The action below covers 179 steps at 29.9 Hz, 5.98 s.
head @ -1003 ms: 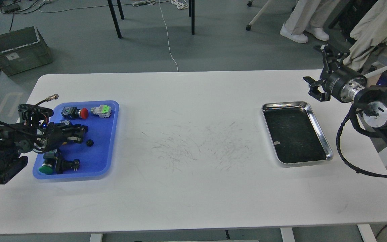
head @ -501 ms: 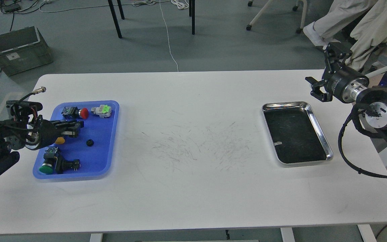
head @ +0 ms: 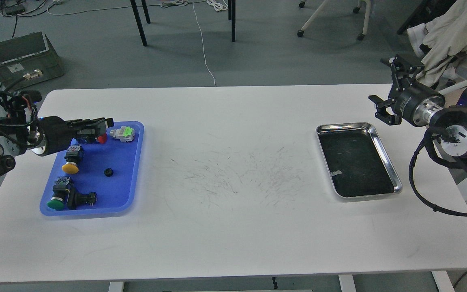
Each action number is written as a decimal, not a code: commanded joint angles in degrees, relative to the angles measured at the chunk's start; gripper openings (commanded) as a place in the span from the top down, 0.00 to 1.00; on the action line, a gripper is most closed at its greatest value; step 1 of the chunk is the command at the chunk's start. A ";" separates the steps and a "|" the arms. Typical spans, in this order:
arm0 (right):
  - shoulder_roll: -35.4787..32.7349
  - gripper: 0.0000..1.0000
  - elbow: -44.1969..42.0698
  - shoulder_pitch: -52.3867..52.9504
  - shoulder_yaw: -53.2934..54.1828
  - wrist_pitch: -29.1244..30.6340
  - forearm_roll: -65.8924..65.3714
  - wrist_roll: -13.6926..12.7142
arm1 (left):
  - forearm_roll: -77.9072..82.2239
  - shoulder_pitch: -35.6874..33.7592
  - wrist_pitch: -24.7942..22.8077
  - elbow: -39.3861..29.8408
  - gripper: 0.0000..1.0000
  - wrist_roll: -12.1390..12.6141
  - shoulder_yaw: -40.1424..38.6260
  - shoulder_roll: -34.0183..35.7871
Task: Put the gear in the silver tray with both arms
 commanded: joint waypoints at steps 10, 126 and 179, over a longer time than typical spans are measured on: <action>0.01 0.01 0.09 0.62 -0.08 0.00 -1.14 -0.09 | 6.92 -5.18 -2.35 -8.80 0.94 0.00 0.53 -2.70; -5.71 0.01 0.27 6.42 -9.31 0.08 -2.63 -0.70 | -1.33 -4.03 -2.96 14.40 0.43 0.00 1.41 -44.81; -2.98 0.02 11.60 27.17 -34.62 7.99 -30.49 -0.35 | -51.95 -2.10 -8.06 22.57 0.08 0.00 -11.95 -9.39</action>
